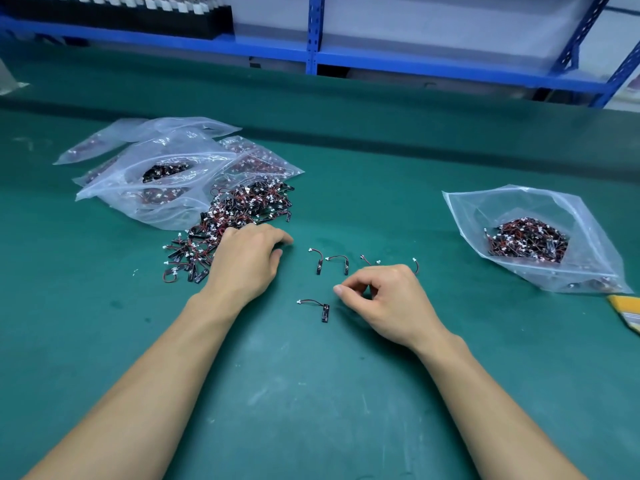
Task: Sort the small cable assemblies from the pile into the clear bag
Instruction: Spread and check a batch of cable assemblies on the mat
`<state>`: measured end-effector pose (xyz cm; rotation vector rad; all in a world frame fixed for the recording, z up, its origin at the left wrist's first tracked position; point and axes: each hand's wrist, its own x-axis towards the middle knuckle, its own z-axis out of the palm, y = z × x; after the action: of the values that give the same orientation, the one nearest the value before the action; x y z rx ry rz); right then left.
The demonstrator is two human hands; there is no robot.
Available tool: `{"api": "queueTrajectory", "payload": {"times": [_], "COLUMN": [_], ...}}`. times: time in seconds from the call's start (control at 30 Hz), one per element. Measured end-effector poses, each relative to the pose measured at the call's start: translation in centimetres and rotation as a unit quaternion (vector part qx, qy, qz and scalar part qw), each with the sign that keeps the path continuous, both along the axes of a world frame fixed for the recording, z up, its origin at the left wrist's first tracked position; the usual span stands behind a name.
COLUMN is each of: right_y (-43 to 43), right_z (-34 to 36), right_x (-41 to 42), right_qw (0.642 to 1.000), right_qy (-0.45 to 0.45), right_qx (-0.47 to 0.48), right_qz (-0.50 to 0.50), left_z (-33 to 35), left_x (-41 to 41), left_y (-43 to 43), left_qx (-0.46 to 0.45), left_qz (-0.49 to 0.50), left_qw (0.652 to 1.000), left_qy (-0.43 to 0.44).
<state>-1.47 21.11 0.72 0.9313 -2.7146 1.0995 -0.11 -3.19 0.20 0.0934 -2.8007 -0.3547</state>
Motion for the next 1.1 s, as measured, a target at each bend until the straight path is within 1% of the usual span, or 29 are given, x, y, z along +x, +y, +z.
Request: {"api": "queueTrajectory", "payload": {"times": [0.1,0.2,0.3,0.4,0.47,0.53,0.6,0.67,0.73,0.83,0.97,1.03,1.1], "right_y": [0.0,0.0,0.0,0.1,0.0,0.0,0.0,0.0,0.0,0.0,0.1,0.1,0.2], "right_z": [0.0,0.0,0.0,0.0,0.0,0.0,0.0,0.0,0.0,0.0,0.0,0.0,-0.1], "right_x": [0.0,0.0,0.0,-0.1,-0.2,-0.2,-0.1,-0.1,-0.1,-0.2,-0.2,-0.2,-0.2], "right_qw": [1.000,1.000,1.000,1.000,1.000,1.000,1.000,1.000,1.000,1.000,1.000,1.000,1.000], "right_qy": [-0.002,-0.003,-0.003,-0.002,-0.003,-0.004,-0.004,-0.004,-0.004,-0.005,-0.003,0.001,0.001], "right_qx": [0.005,0.004,-0.001,-0.004,-0.004,-0.003,-0.003,-0.004,0.000,0.000,-0.007,-0.014,-0.020], "right_qz": [0.001,-0.001,-0.001,-0.002,-0.003,-0.002,-0.001,-0.002,-0.003,-0.003,-0.006,-0.008,-0.010], "left_z": [0.1,0.0,0.0,-0.2,-0.1,0.2,0.6,1.2,1.9,2.3,2.5,2.8,3.2], "left_x": [0.3,0.2,-0.1,-0.8,-1.7,-3.0,-4.4,-5.6,-6.4,-6.8,-6.5,-6.3,-5.8], "left_y": [-0.1,0.0,-0.1,-0.2,0.0,0.1,0.1,-0.1,-0.3,-0.7,-1.3,-1.6,-1.7], "left_qx": [0.028,0.046,0.061,0.007,-0.055,-0.127,-0.172,-0.190,-0.193,-0.185,-0.121,-0.080,-0.026], "left_qz": [-0.038,-0.051,-0.041,-0.010,-0.005,-0.012,-0.022,-0.023,-0.028,-0.047,-0.057,-0.063,-0.076], "left_qw": [0.999,0.998,0.997,0.996,0.995,0.990,0.985,0.981,0.979,0.981,0.991,0.995,0.991], "left_qy": [-0.001,-0.006,0.030,0.090,0.088,0.054,0.008,-0.038,-0.053,-0.042,-0.021,0.026,0.104]}}
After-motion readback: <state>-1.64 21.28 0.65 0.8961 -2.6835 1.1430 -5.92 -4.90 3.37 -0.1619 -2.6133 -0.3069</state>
